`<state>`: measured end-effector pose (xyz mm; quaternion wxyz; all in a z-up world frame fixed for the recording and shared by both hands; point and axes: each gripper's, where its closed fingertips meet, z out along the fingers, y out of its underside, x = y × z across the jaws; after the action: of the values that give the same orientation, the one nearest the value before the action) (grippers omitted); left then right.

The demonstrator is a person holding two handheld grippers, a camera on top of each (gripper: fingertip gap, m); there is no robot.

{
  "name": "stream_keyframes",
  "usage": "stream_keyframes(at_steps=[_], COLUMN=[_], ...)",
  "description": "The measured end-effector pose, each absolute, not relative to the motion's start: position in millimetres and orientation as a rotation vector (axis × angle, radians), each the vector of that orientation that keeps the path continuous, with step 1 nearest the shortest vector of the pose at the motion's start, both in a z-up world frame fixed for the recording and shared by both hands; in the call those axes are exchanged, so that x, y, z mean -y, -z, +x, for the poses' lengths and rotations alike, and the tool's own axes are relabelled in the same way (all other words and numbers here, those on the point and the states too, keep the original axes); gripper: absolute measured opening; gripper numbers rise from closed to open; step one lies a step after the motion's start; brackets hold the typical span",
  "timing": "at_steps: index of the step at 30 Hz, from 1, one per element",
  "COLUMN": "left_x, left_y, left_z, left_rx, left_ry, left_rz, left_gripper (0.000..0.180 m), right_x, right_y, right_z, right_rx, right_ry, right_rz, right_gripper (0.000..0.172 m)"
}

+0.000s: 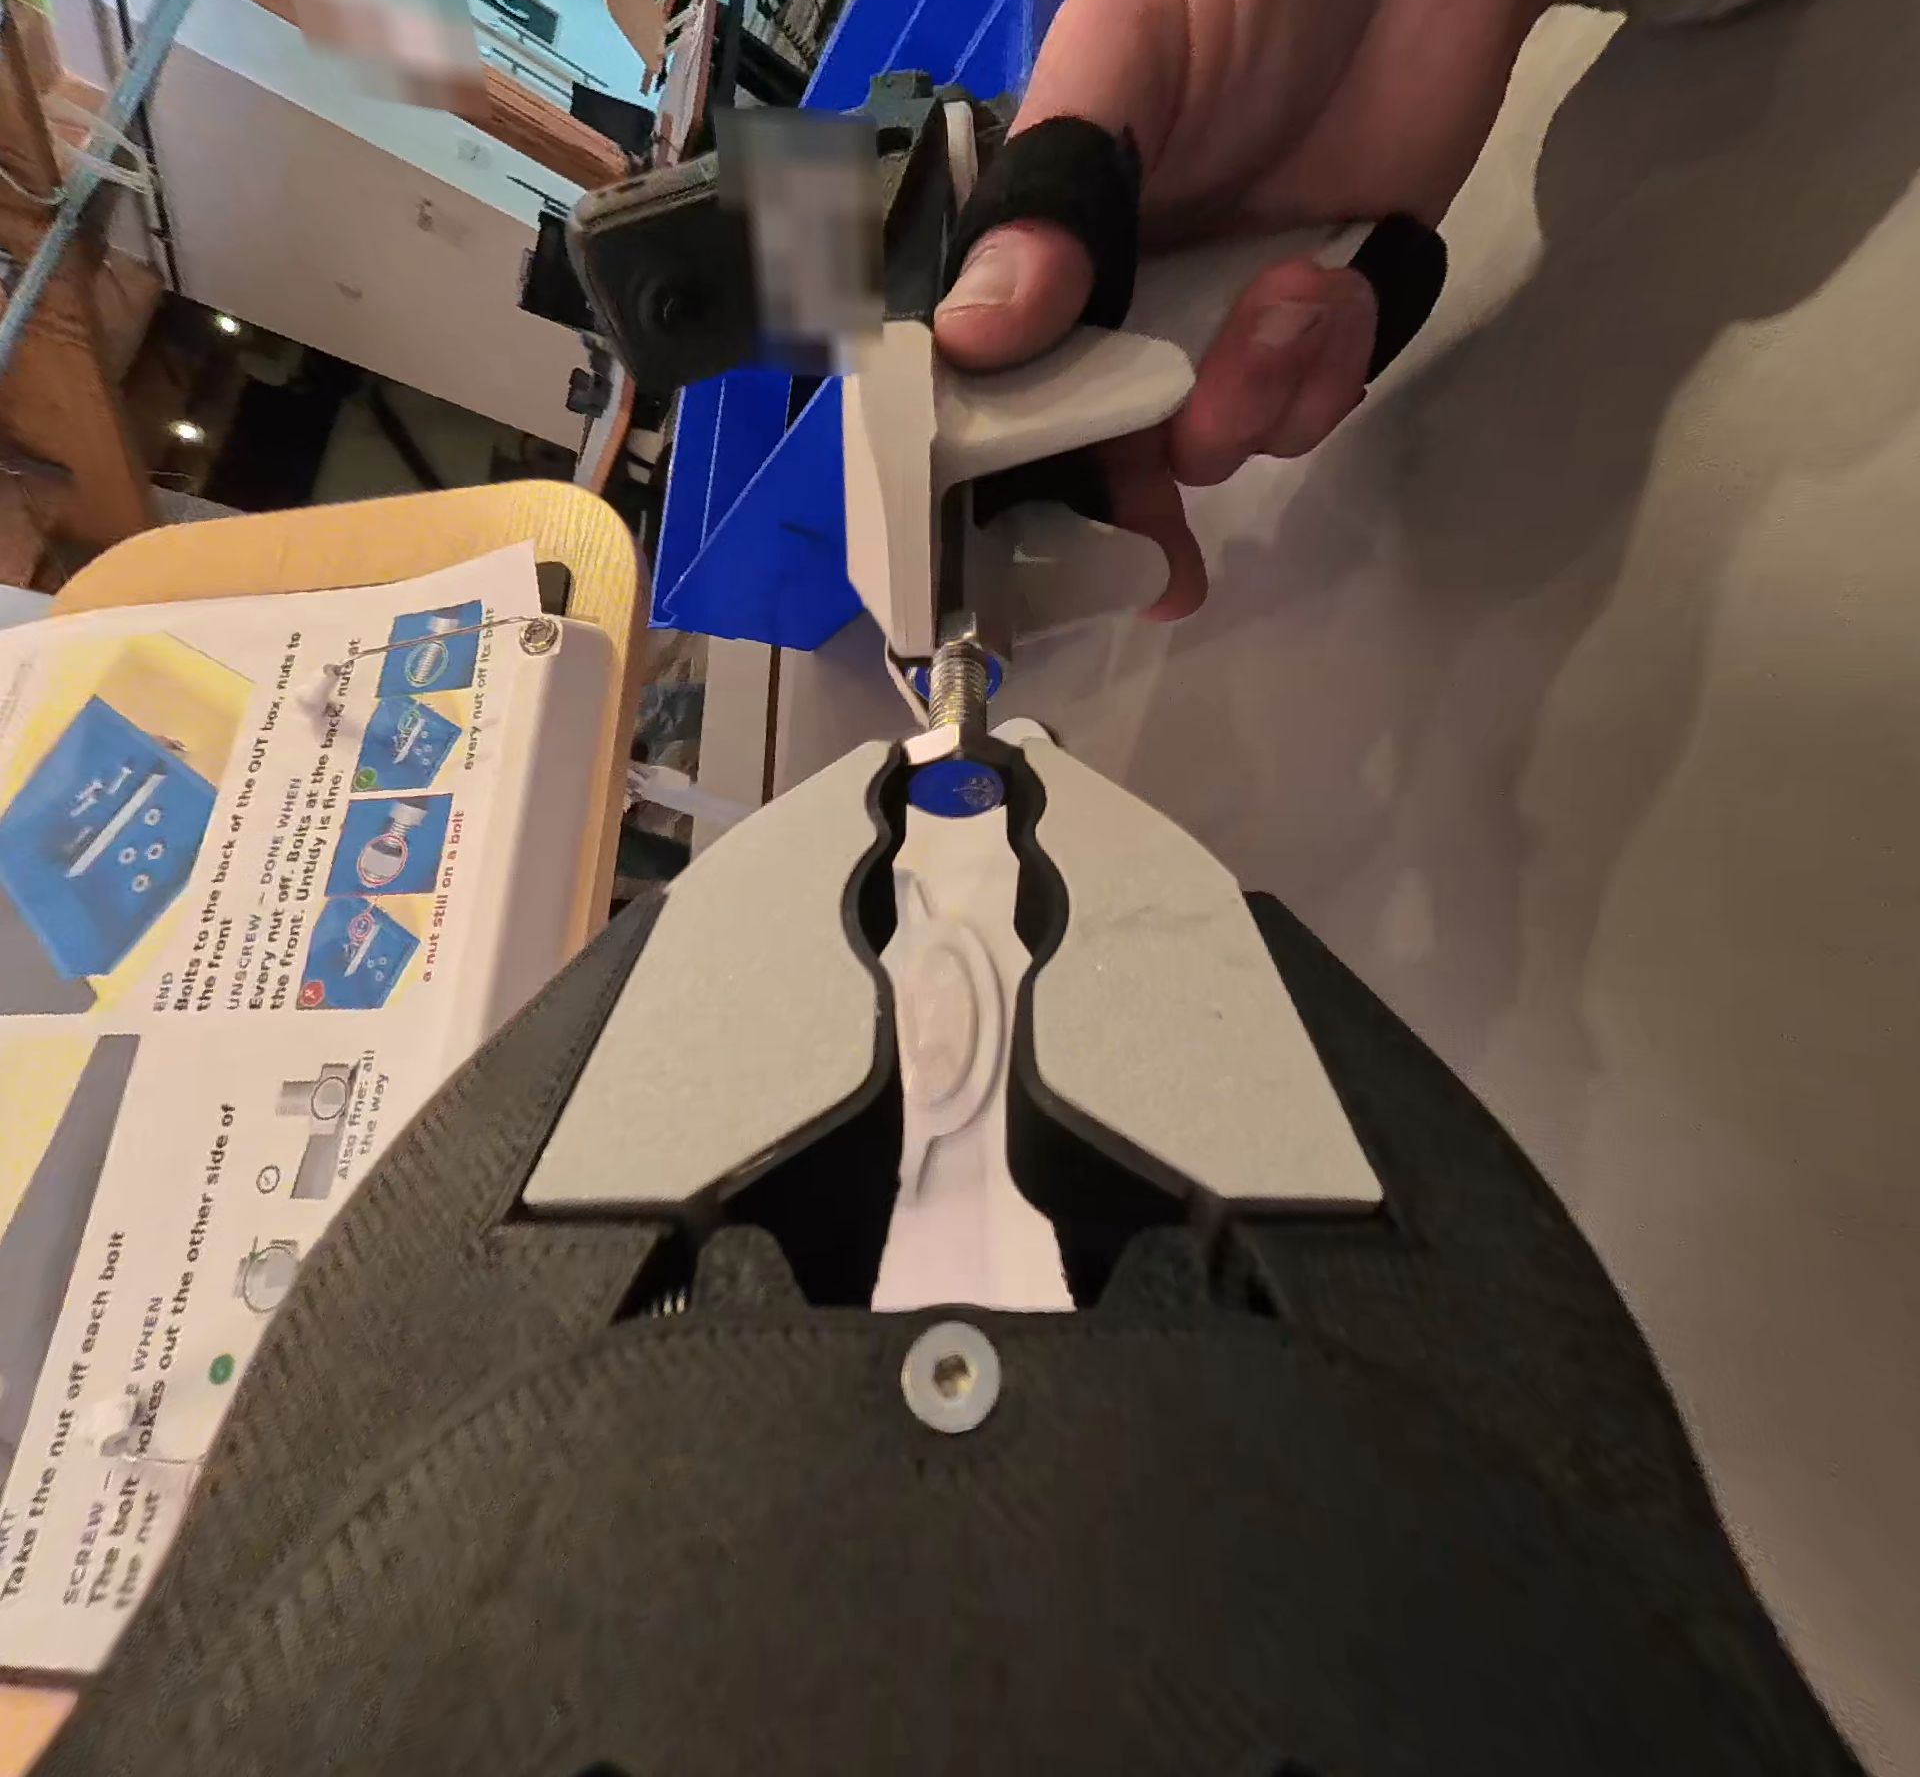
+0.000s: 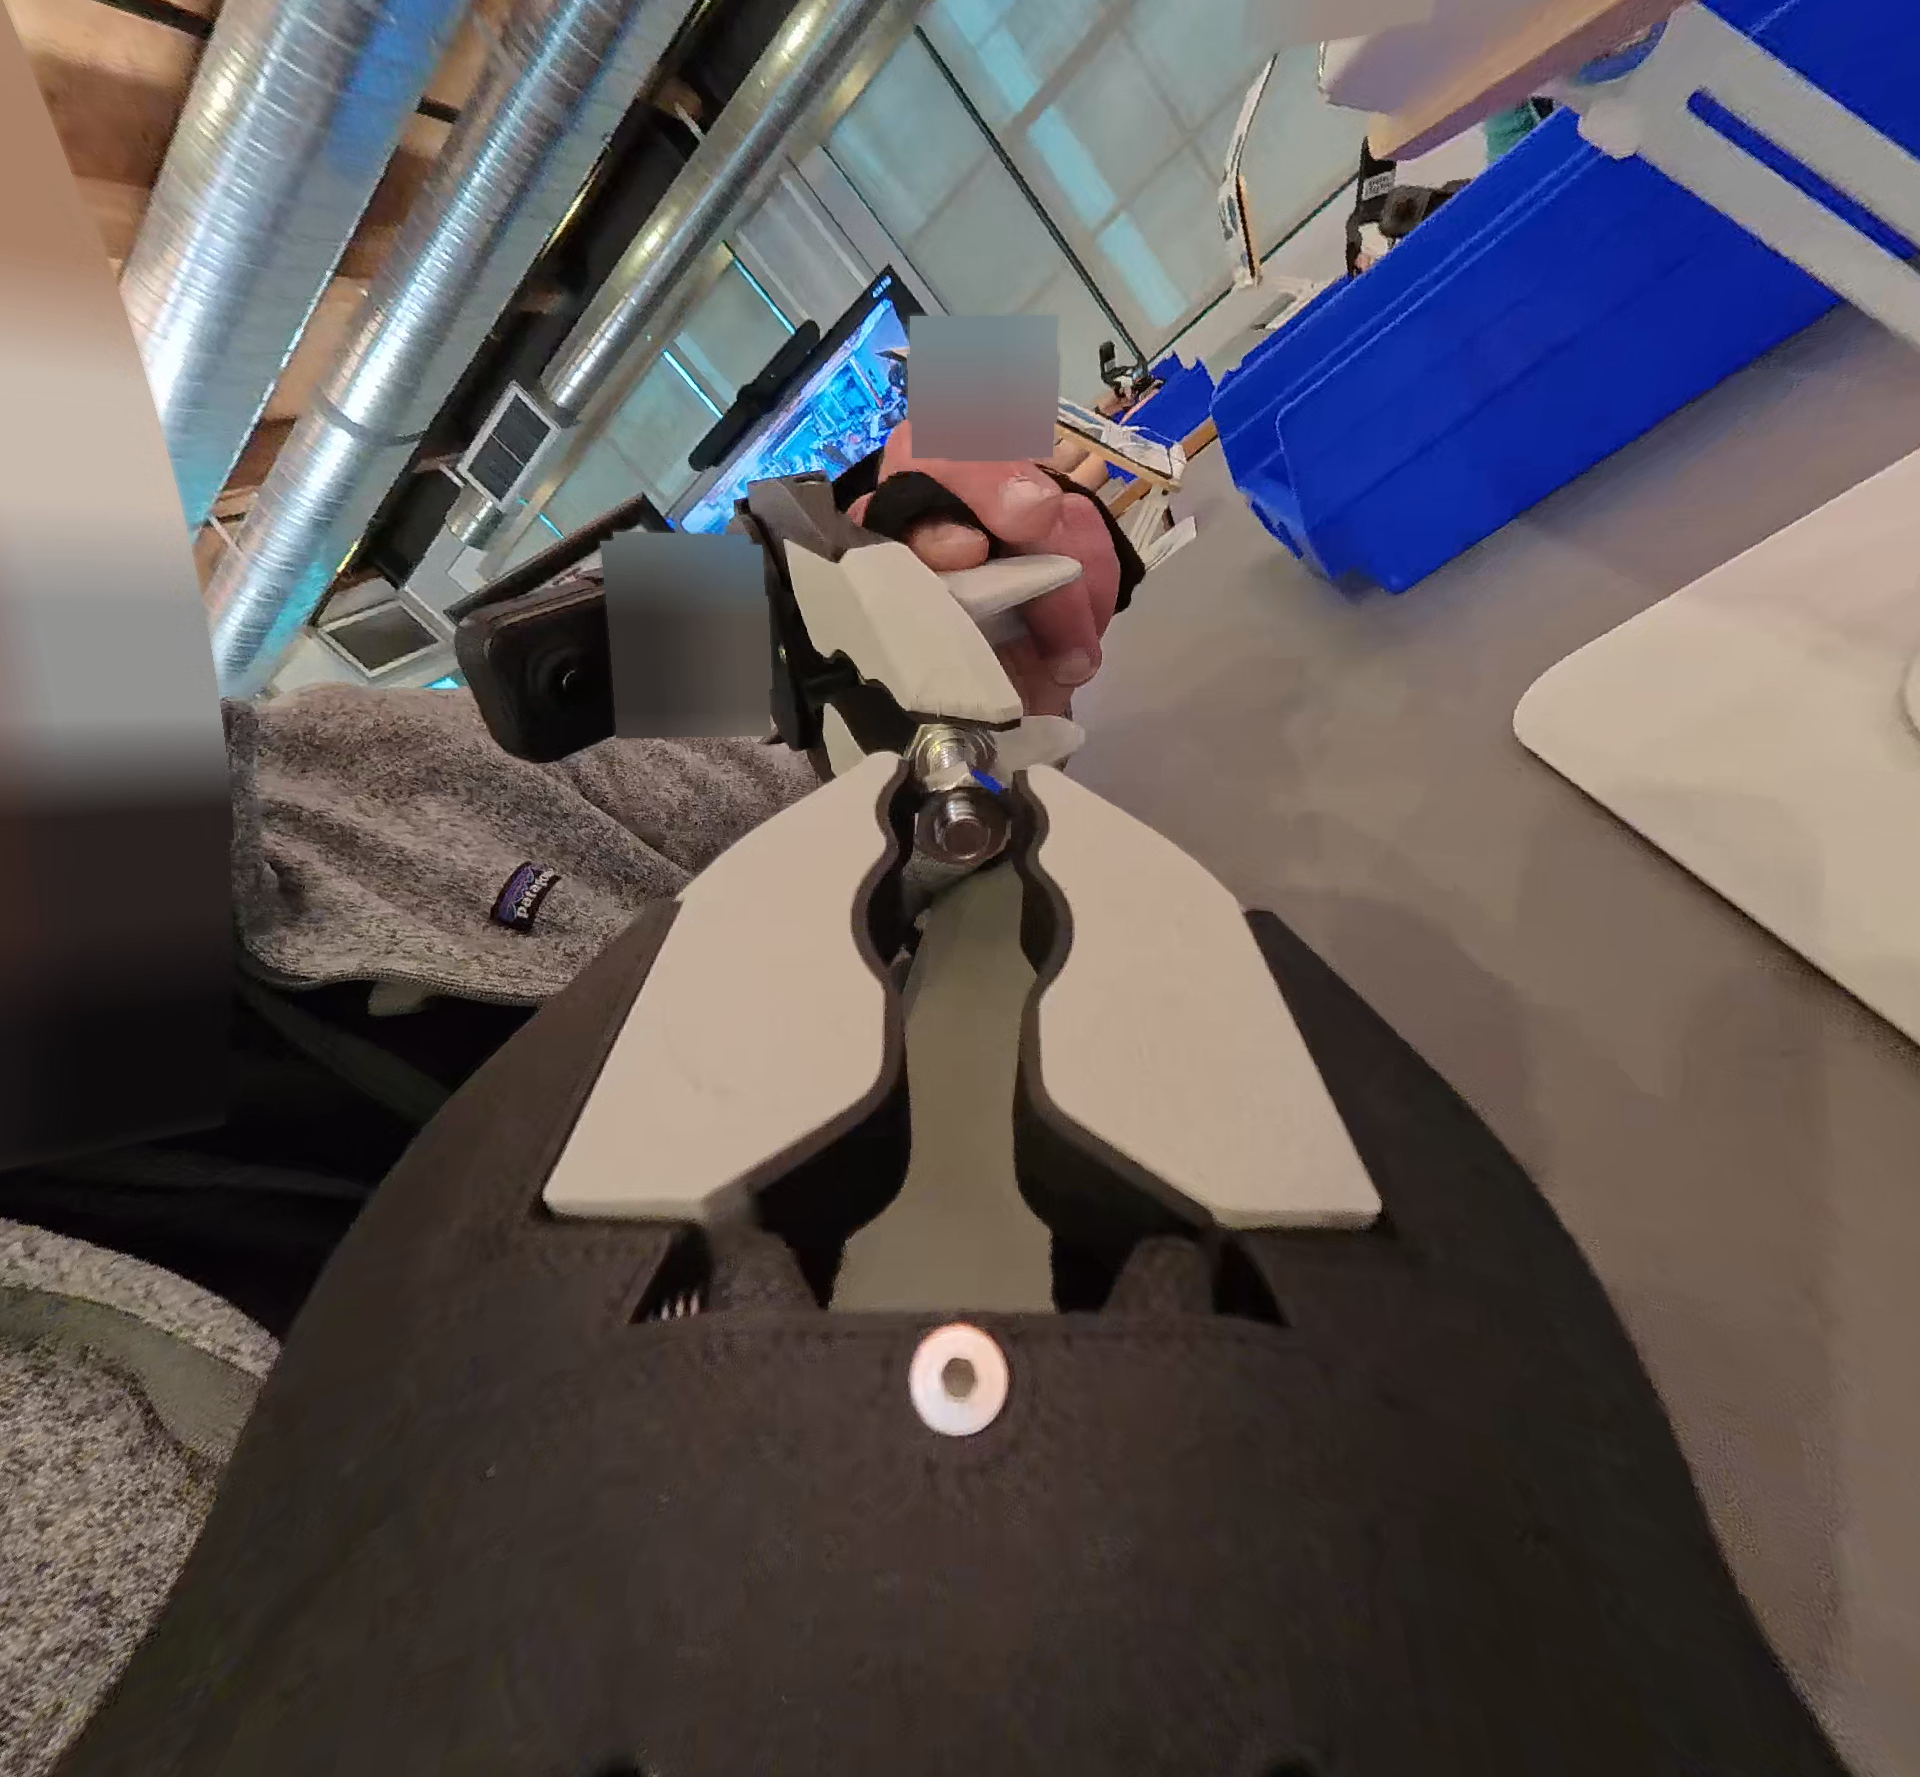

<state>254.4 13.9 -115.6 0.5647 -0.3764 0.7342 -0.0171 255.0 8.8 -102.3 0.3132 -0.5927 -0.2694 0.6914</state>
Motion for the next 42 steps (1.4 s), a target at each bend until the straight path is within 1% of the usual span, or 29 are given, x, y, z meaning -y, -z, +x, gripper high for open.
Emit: stream_keyframes(at_steps=[1, 7, 10, 11, 13, 14, 17, 22, 23, 24, 25, 26, 28, 30, 33, 37, 41, 42], left_x=[-14, -18, -22, -25, -30, -28, -22, -18, -17, -12, -6, -6, -12, -12, -13, -10, -3, -1], left_y=[115, 109, 92, 90, 93, 95, 100, 99, 96, 90, 82, 78, 81, 88, 90, 89, 86, 84], left_z=[255, 253, 247, 244, 241, 242, 248, 251, 250, 251, 252, 251, 249, 250, 251, 252, 255, 255], left_rx=[-1.724, -1.676, -1.596, -1.592, -1.614, -1.623, -1.644, -1.636, -1.622, -1.596, -1.572, -1.567, -1.580, -1.585, -1.586, -1.587, -1.581, -1.574], left_ry=[0.043, 0.064, 0.168, 0.146, 0.026, 0.033, 0.055, 0.097, 0.122, 0.193, 0.289, 0.309, 0.235, 0.271, 0.268, 0.272, 0.306, 0.332], left_rz=[-0.884, -0.910, -0.957, -0.959, -0.933, -0.925, -0.915, -0.917, -0.930, -0.933, -0.935, -0.951, -0.945, -0.963, -0.965, -0.951, -0.942, -0.947], left_gripper=[0.018, 0.018, 0.018, 0.018, 0.018, 0.018, 0.018, 0.018, 0.018, 0.018, 0.018, 0.018, 0.018, 0.018, 0.018, 0.018, 0.017, 0.017], right_x=[-9, -8, -2, -3, -6, -9, -14, -15, -16, -19, -22, -23, -23, -23, -17, -11, -12, -17], right_y=[102, 101, 121, 119, 100, 95, 93, 99, 105, 123, 141, 146, 126, 113, 89, 85, 94, 106], right_z=[255, 256, 252, 252, 256, 258, 260, 256, 255, 254, 255, 255, 259, 265, 270, 262, 254, 255], right_rx=[0.711, 0.748, 0.883, 0.880, 0.804, 0.775, 0.742, 0.745, 0.752, 0.790, 0.838, 0.831, 0.783, 0.798, 0.773, 0.786, 0.791, 0.777], right_ry=[-1.829, -1.784, -1.645, -1.626, -1.683, -1.687, -1.686, -1.695, -1.681, -1.590, -1.492, -1.490, -1.555, -1.523, -1.609, -1.688, -1.705, -1.661], right_rz=[-1.560, -1.560, -1.685, -1.674, -1.569, -1.555, -1.553, -1.573, -1.614, -1.722, -1.811, -1.837, -1.733, -1.675, -1.542, -1.505, -1.552, -1.639], right_gripper=[0.017, 0.017, 0.017, 0.018, 0.020, 0.026, 0.031, 0.032, 0.032, 0.020, 0.018, 0.018, 0.017, 0.027, 0.036, 0.043, 0.042, 0.037])
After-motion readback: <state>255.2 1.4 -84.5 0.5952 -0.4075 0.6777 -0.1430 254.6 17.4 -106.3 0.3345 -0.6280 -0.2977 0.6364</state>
